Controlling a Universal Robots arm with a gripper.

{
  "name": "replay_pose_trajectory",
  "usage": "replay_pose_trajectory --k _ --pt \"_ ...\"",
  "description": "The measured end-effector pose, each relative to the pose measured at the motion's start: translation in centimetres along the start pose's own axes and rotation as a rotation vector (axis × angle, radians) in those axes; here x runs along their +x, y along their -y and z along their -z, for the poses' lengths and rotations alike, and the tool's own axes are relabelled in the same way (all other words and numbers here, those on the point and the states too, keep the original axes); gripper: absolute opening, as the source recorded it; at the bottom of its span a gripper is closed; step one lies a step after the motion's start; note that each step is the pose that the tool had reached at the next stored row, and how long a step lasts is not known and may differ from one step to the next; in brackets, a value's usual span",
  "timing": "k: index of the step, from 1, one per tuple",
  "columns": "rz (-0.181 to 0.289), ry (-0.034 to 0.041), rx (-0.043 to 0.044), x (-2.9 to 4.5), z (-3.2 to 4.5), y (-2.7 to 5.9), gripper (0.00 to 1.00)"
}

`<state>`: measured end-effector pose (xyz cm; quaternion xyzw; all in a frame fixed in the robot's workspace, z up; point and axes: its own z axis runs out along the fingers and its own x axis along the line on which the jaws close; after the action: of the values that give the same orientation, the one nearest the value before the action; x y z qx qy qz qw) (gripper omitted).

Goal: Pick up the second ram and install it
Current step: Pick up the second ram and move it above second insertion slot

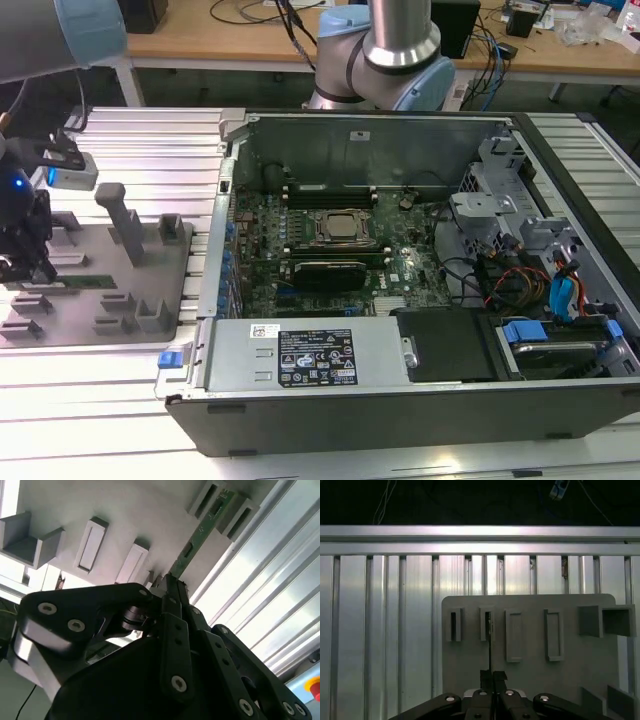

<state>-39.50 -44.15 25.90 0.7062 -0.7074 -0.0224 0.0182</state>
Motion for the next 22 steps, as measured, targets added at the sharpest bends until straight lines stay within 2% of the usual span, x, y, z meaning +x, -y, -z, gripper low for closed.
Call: replay_pose_trajectory --k 3,5,7,13,19,22 --pt "0.0 0.0001 0.0001 -0.01 1.44 -0.08 0.09" --pt "0.0 0.0001 0.0001 -0.02 1.92 -0.11 0.09" --pt "0.0 0.0001 0.0004 -0.03 2.79 -0.16 0.09" --pt "0.0 0.0001 0.0016 -0.06 4.34 -0.25 0.09" --pt "0.0 0.0013 0.0036 -0.07 6.35 -0.36 0.09" --pt "0.0 0.0027 0.0036 -0.07 6.95 -0.4 0.09"
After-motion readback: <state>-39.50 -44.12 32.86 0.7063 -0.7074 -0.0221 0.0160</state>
